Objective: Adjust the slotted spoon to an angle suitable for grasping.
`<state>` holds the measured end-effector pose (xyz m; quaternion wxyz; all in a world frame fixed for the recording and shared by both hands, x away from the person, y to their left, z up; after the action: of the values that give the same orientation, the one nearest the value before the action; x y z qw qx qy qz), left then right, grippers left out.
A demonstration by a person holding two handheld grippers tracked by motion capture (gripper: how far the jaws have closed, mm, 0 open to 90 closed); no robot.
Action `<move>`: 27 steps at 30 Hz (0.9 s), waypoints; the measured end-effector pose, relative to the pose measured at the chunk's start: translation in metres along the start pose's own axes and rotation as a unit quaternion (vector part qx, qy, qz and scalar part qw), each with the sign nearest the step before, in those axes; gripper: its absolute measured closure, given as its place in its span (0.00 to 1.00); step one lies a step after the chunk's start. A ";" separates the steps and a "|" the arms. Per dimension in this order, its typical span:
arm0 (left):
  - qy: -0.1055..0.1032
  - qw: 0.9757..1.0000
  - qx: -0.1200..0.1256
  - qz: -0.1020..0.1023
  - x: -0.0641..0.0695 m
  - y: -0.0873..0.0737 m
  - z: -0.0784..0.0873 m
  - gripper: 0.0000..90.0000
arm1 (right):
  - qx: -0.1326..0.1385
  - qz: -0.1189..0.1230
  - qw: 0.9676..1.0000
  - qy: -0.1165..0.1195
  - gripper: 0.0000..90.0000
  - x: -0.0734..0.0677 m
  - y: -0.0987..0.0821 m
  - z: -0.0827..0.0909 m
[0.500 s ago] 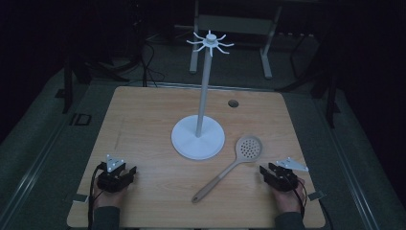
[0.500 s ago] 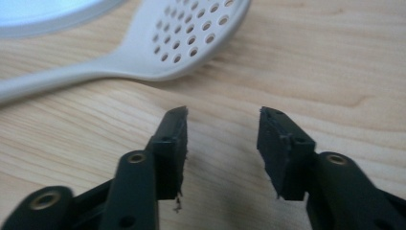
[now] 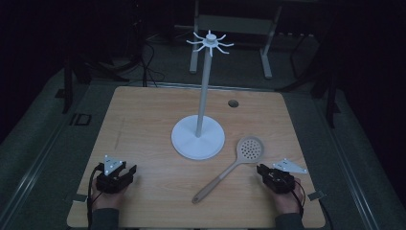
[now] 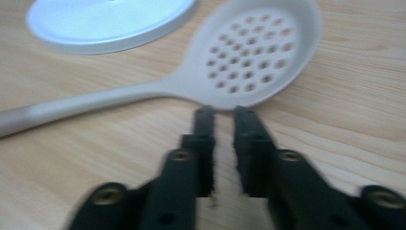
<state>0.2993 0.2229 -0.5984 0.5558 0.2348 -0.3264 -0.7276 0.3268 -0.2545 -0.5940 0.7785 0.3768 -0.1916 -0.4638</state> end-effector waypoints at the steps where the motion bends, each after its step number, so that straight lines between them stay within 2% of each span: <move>1: 0.000 1.000 -0.001 -0.002 0.000 0.000 0.000 0.61 | -0.001 0.003 1.000 0.005 1.00 -0.004 0.000 -0.001; 3: 0.001 1.000 0.000 -0.006 0.002 0.000 0.001 0.62 | -0.003 0.012 1.000 0.017 1.00 -0.013 0.001 -0.004; 6: 0.001 1.000 0.003 -0.010 0.003 0.001 0.002 0.62 | -0.011 0.047 0.998 0.034 1.00 -0.032 0.001 -0.009; 11: 0.000 1.000 0.005 -0.011 0.004 0.001 0.002 0.62 | -0.021 0.100 0.993 0.065 1.00 -0.064 0.002 -0.017; 12: 0.000 1.000 0.005 -0.011 0.004 0.001 0.002 0.62 | -0.021 0.100 0.993 0.065 1.00 -0.064 0.002 -0.017; 13: 0.001 1.000 0.005 -0.011 0.004 0.001 0.002 0.62 | -0.027 0.121 0.989 0.075 1.00 -0.078 0.001 -0.022; 14: 0.001 1.000 0.005 -0.011 0.004 0.001 0.002 0.62 | -0.027 0.121 0.989 0.075 1.00 -0.078 0.001 -0.022; 15: 0.002 1.000 0.004 -0.010 0.004 0.001 0.002 0.62 | -0.035 0.136 0.987 0.081 1.00 -0.088 -0.002 -0.026; 16: 0.002 1.000 0.004 -0.010 0.004 0.001 0.002 0.62 | -0.035 0.136 0.987 0.081 1.00 -0.088 -0.002 -0.026; 17: 0.003 1.000 0.004 -0.008 0.003 0.001 0.002 0.62 | -0.044 0.152 0.984 0.087 1.00 -0.097 -0.004 -0.032; 22: 0.003 1.000 0.002 -0.006 0.003 0.001 0.002 0.62 | -0.049 0.178 0.978 0.100 1.00 -0.113 -0.006 -0.039; 23: 0.003 1.000 0.002 -0.006 0.003 0.001 0.002 0.62 | -0.049 0.178 0.978 0.100 1.00 -0.113 -0.006 -0.039; 24: 0.004 1.000 0.002 -0.006 0.003 0.001 0.002 0.62 | -0.048 0.185 0.976 0.101 1.00 -0.116 -0.005 -0.039; 27: 0.003 1.000 0.002 -0.006 0.003 0.001 0.002 0.62 | -0.044 0.186 0.977 0.099 1.00 -0.118 -0.004 -0.040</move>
<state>0.2977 0.2203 -0.5968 0.5523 0.2399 -0.3244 -0.7295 0.2921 -0.1372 -0.6164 0.8823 0.3438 -0.1594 -0.2792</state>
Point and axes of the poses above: each handheld gripper's, and its own axes: z roughly backward along the jaws, y roughly out of its top, x roughly to its right, the point moved 7 cm from there along -z, roughly forward along the jaws, and after that the axes turned 5 degrees about -x, right-handed, at the moved point
